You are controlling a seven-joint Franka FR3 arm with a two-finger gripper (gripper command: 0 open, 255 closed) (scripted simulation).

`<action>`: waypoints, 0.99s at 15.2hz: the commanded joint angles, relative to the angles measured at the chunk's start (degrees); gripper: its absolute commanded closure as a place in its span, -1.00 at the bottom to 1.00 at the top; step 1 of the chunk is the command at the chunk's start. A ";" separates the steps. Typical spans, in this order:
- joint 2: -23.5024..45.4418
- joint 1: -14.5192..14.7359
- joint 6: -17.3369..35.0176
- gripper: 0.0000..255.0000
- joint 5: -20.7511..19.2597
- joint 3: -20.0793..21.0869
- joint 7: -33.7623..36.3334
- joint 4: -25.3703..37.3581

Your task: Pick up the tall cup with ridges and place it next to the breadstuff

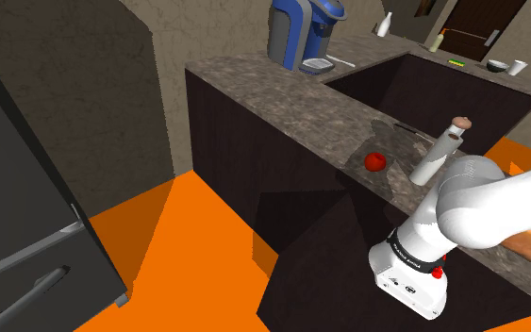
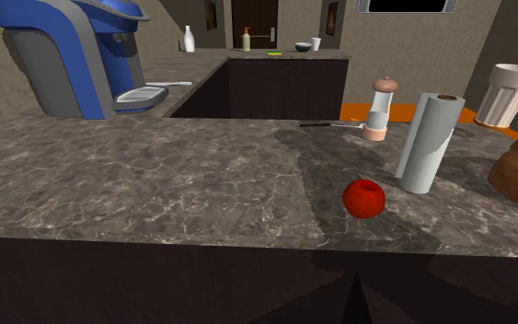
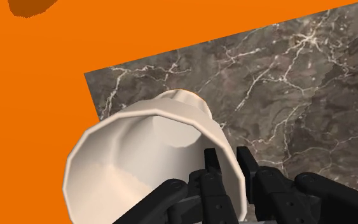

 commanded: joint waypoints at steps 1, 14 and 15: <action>-0.43 0.07 1.01 1.00 -0.56 -0.52 0.31 -0.74; -1.76 0.36 3.86 -1.00 -2.25 -2.20 1.32 -2.90; -1.76 0.36 3.86 -1.00 -2.25 -2.20 1.32 -2.89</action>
